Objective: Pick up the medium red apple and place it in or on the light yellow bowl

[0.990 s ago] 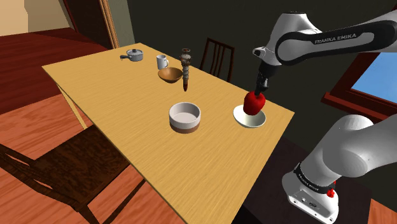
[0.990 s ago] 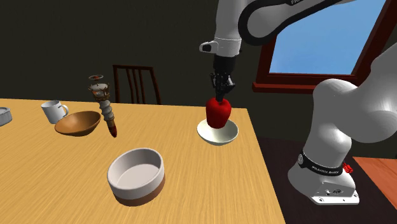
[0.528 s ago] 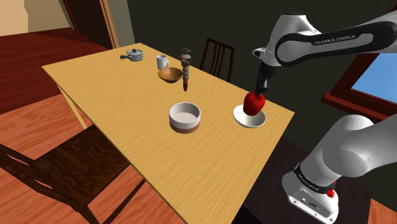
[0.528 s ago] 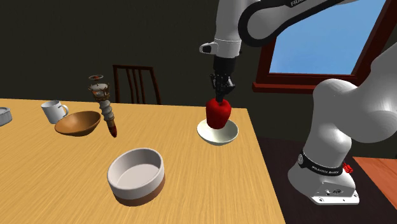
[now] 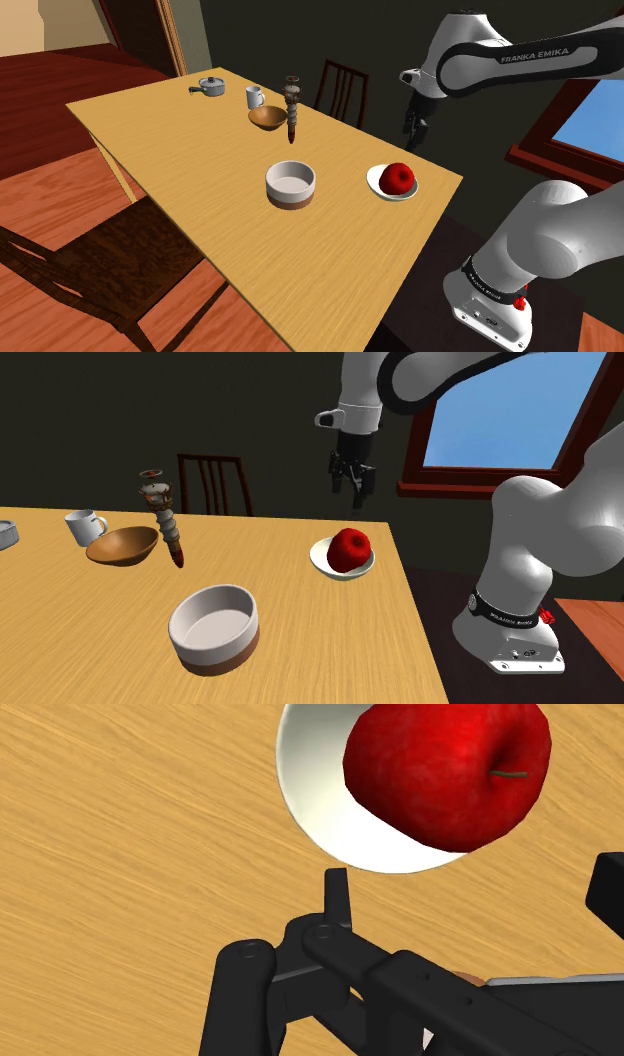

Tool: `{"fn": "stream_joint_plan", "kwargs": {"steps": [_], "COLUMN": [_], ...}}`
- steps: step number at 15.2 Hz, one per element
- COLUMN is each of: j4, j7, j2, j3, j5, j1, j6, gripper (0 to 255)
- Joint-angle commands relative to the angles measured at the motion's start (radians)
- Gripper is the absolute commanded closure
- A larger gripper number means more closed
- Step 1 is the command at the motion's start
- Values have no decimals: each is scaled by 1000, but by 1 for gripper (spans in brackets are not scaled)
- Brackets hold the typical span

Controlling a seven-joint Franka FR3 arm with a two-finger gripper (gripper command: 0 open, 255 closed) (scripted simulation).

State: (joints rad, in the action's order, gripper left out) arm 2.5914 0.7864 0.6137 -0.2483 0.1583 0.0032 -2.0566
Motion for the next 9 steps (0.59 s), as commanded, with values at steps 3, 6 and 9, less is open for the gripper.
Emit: {"fn": "stream_joint_plan", "kwargs": {"steps": [3,6,9], "j4": [-68,-68,-68], "j7": [0,0,0], "j2": [22,22,22], "j3": [12,12,12], "j5": [-8,-8,-8], "j1": [3,3,3], "j6": [93,93,93], "gripper": [0,0,0]}}
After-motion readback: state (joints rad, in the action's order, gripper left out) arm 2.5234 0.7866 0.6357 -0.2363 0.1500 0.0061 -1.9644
